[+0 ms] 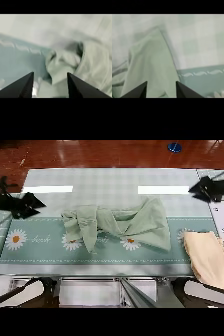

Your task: Fold the shirts.

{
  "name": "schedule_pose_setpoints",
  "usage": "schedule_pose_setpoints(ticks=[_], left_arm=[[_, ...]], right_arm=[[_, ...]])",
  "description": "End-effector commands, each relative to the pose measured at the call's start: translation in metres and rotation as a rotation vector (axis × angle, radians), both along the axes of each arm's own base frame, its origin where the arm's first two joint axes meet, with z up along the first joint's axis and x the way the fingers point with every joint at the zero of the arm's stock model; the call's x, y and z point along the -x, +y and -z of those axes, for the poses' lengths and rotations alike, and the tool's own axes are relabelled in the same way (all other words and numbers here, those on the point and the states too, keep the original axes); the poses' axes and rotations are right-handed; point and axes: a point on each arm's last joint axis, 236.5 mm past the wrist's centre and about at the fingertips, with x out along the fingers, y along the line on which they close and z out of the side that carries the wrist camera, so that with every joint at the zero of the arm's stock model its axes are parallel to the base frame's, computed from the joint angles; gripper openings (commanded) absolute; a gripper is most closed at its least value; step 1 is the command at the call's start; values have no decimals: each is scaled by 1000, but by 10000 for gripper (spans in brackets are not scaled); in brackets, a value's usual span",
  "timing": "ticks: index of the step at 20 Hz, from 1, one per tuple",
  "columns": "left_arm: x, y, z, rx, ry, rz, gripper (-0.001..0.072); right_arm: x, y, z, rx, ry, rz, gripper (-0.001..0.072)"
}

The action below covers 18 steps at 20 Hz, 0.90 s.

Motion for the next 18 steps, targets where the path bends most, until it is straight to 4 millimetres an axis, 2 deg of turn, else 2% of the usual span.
schedule_pose_setpoints(ticks=[1, 2, 3, 6, 9, 11, 12, 13, 15, 18], left_arm=[[62, -94, 35, 327, 39, 79, 509], [71, -118, 38, 419, 21, 93, 509], [77, -134, 43, 473, 12, 83, 509], [98, -166, 61, 485, 57, 149, 509], [104, -198, 71, 478, 82, 206, 509], [106, -222, 67, 511, 76, 275, 500], [104, -230, 65, 512, 57, 315, 303], [99, -235, 62, 509, 38, 338, 34], [85, -237, 51, 508, -4, 352, 18], [70, -238, 39, 505, -51, 363, 18]], right_arm=[[61, -14, 42, -10, 47, 134, 415], [72, -7, 53, -52, 44, 159, 415], [82, 1, 61, -91, 52, 175, 414], [105, 11, 77, -112, 97, 159, 414], [127, 6, 97, -73, 192, 175, 408], [146, 5, 109, -50, 266, 169, 408], [156, 9, 113, -52, 298, 143, 408], [168, 15, 117, -60, 330, 101, 408], [188, 29, 124, -91, 385, 40, 408], [193, 46, 135, -117, 401, 23, 408]])
